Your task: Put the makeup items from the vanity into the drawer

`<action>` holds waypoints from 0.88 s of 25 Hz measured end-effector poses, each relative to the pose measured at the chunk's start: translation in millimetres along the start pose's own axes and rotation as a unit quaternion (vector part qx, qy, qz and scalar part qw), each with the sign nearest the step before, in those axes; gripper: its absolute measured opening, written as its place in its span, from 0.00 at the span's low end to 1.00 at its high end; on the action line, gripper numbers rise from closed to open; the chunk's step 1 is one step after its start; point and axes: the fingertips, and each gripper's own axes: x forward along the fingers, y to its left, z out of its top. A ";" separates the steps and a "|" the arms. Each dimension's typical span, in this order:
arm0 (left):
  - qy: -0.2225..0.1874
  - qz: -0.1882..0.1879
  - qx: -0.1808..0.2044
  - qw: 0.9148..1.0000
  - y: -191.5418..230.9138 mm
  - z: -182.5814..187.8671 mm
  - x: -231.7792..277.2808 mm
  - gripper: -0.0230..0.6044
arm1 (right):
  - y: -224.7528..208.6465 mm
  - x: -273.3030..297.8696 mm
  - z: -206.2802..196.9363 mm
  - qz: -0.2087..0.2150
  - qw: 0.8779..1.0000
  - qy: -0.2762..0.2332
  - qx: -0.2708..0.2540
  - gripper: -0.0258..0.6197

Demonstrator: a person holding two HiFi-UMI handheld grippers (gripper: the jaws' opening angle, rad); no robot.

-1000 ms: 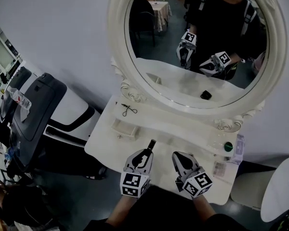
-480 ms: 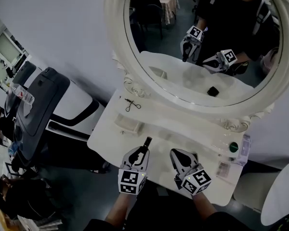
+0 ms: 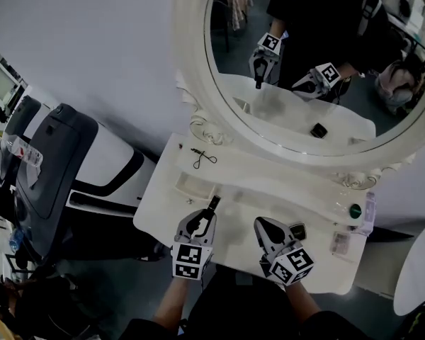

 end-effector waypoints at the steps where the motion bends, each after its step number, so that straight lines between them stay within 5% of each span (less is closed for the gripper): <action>1: 0.001 -0.006 0.005 1.000 6.7 -1.1 1.8 0.20 | 0.8 4.5 -0.6 -0.009 1.000 -0.001 0.001 0.08; 13: 0.032 -0.090 0.074 0.993 58.6 -25.2 36.7 0.20 | 7.1 38.6 -5.0 -0.092 0.996 -0.013 -0.007 0.08; 22: 0.062 -0.123 0.112 0.984 69.5 -37.4 54.7 0.20 | -4.9 40.7 -3.6 -0.113 0.993 -0.010 -0.009 0.08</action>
